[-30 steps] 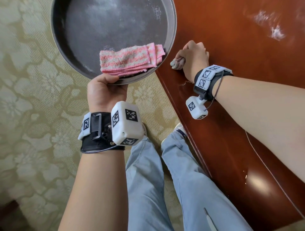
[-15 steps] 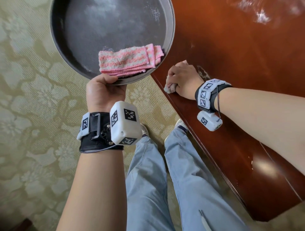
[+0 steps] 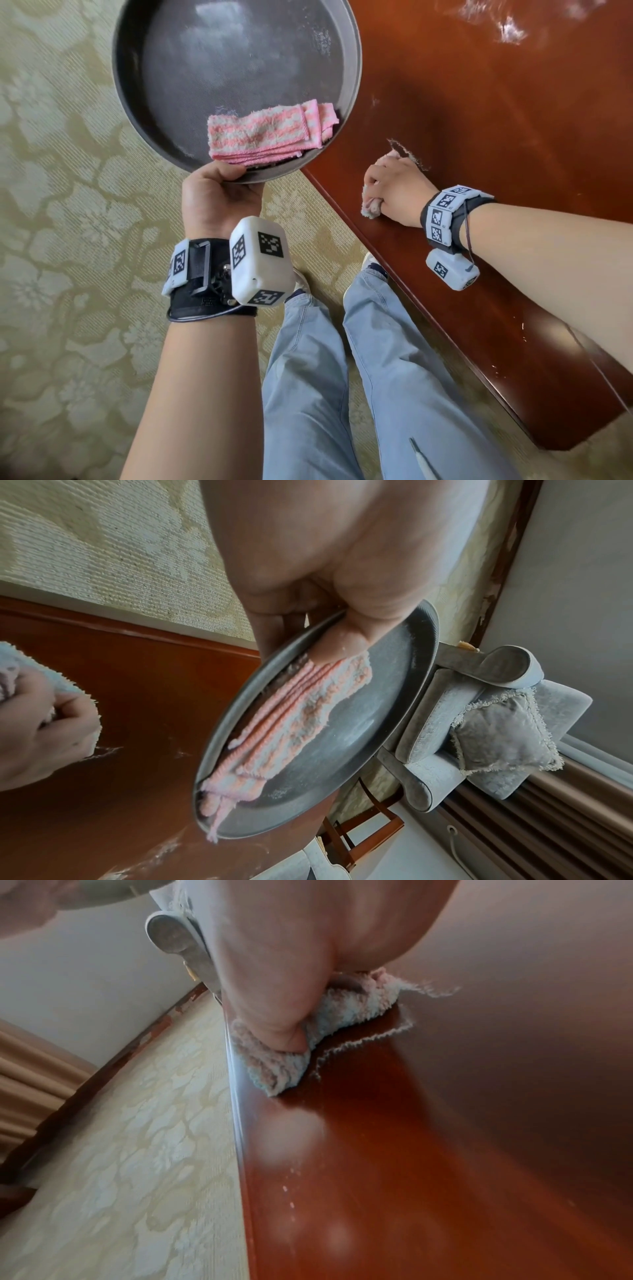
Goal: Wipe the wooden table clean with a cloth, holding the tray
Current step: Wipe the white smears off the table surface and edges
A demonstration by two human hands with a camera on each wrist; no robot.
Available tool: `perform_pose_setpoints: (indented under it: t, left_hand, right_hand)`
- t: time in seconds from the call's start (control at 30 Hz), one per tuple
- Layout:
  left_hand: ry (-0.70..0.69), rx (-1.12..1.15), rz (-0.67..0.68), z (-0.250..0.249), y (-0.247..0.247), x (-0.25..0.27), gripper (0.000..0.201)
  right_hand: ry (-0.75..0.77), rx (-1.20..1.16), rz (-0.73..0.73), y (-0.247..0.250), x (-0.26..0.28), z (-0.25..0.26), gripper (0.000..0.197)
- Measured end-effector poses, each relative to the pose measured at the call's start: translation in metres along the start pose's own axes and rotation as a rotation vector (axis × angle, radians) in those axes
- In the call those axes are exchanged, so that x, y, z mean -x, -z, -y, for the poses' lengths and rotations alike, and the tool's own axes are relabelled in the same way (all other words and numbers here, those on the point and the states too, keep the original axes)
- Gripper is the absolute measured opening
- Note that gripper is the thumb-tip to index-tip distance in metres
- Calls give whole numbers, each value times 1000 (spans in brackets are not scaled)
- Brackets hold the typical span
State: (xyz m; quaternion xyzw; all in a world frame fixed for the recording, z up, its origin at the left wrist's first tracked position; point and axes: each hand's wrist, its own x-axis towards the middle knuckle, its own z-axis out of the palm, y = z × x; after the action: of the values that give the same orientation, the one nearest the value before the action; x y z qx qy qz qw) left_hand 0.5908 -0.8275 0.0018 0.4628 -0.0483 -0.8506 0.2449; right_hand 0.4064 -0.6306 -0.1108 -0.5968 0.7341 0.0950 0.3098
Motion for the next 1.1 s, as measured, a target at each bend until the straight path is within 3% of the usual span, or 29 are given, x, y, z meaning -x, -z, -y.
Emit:
perform_pose_setpoints:
  t: [0.07,0.2,0.27,0.43,0.5,0.63,0.73,0.9,1.1]
  left_hand:
    - [-3,6,-3,2,-3,-2,43]
    - [-13,25,-19,6,-13,-11,44]
    - [-19,39,-21,9,-21,-15,44]
    - [-40,36,-40,12,-40,-27,41]
    - [-50,41,-53,13,-45,-32,40]
    - [-66,49,-70,14,-49,-40,43]
    - [-63,48,-73,14,-50,-44,43]
    - [-55,53,-81,12,-48,-50,42]
    - [-45,60,-75,7,-46,-49,46]
  right_hand:
    - [19,-49,9,7,-2,0,35]
    - [-83,-388,-172,38,-20,-10,21]
    - [-116,-437,-324,58,-37,-24,22]
    - [-367,-568,-440,102,-69,-72,41]
    - [-429,-515,-478,109,-76,-88,38]
    - [-472,-497,-499,116,-88,-108,35]
    - [-429,-542,-381,111,-98,-109,37]
    - [-380,-558,-338,92,-100,-92,40]
    - [-238,-409,-299,68,-80,-61,38]
